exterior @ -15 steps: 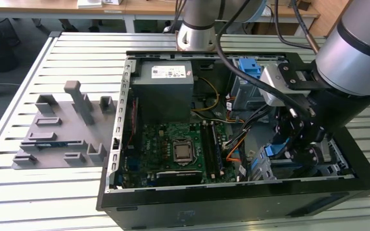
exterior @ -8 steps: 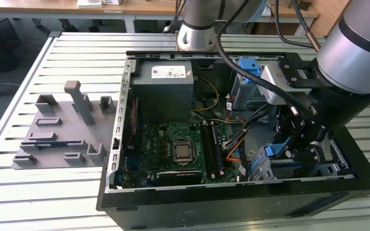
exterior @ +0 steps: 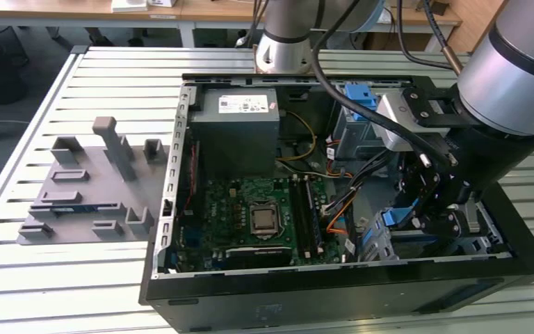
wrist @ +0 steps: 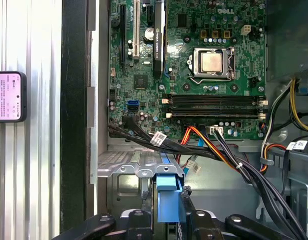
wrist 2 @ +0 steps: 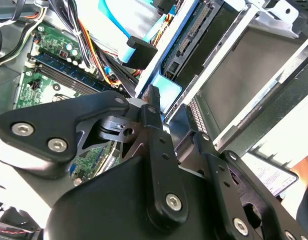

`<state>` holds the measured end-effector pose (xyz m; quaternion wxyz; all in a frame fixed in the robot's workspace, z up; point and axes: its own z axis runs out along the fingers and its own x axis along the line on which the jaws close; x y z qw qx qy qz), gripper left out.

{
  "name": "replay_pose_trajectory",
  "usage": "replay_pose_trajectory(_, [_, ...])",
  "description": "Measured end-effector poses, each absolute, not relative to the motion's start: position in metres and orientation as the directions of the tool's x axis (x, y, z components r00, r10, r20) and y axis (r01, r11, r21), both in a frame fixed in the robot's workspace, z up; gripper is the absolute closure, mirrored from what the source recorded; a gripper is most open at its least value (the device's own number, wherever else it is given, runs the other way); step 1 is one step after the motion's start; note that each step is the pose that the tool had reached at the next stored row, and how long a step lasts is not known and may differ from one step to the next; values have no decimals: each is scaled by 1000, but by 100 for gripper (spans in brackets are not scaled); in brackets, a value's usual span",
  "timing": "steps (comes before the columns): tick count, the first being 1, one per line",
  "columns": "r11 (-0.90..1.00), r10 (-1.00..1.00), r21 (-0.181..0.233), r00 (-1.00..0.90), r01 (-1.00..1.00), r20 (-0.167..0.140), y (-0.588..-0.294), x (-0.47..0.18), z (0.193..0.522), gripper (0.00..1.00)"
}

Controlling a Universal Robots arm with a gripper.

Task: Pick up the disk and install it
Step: 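Insert the disk into the insertion slot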

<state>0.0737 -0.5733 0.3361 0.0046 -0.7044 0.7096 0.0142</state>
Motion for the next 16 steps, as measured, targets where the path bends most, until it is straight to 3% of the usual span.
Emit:
replay_pose_trajectory(2, [7, -1000, 14, -8, -1000, -26, -573, 74, 336, 66])
replay_pose_trajectory(4, [7, -1000, 14, -8, -1000, -26, -573, 74, 336, 79])
replay_pose_trajectory(5, [7, -1000, 14, -8, -1000, -27, -573, 74, 336, 79])
replay_pose_trajectory(7, [7, -1000, 14, -8, -1000, -27, -573, 74, 336, 89])
replay_pose_trajectory(16, [7, -1000, 14, -8, -1000, -27, -573, 74, 336, 89])
